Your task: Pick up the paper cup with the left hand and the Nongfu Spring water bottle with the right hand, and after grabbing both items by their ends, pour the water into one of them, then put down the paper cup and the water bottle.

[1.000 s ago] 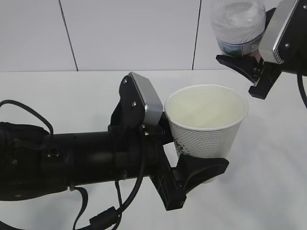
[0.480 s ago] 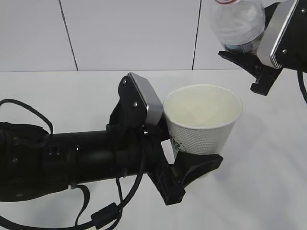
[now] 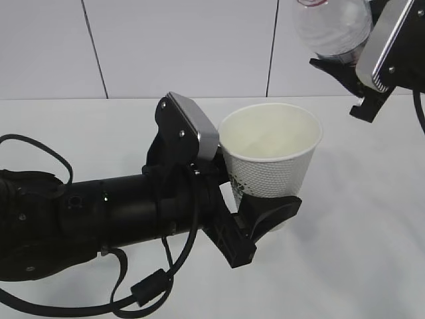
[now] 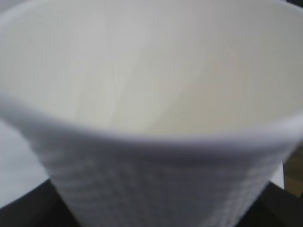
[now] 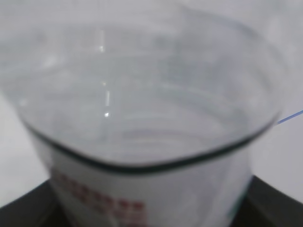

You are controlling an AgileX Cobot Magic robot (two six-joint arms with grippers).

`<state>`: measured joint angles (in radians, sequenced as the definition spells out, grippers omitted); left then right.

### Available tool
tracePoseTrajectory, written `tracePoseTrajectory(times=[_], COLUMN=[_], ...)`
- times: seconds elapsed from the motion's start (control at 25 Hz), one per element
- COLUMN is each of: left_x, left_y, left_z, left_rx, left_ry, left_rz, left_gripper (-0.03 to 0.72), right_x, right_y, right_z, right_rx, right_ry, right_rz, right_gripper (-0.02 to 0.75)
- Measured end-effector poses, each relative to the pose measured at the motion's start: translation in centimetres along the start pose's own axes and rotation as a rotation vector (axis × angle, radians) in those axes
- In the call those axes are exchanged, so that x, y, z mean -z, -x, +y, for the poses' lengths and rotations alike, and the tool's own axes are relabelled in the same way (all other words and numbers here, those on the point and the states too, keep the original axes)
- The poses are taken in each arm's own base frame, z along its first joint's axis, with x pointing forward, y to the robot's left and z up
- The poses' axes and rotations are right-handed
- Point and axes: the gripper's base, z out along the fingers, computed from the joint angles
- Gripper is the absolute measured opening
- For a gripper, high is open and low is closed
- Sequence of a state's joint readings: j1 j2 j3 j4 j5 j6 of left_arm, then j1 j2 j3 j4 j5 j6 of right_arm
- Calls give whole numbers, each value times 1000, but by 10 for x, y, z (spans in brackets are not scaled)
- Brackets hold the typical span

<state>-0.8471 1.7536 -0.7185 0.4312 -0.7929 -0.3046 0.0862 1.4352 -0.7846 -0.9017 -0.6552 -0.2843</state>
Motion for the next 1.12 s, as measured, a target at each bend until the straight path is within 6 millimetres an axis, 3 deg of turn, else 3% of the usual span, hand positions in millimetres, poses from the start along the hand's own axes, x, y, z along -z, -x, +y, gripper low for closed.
tracePoseTrajectory(times=[1.12], left_x=[0], left_y=[0], left_z=[-1], left_rx=[-14], left_ry=[-10], left_rz=[3], left_gripper=[564], right_x=[-1], right_y=[-6], right_z=[-6], right_rx=[205], right_ry=[-74], right_rz=[55], right_gripper=[504])
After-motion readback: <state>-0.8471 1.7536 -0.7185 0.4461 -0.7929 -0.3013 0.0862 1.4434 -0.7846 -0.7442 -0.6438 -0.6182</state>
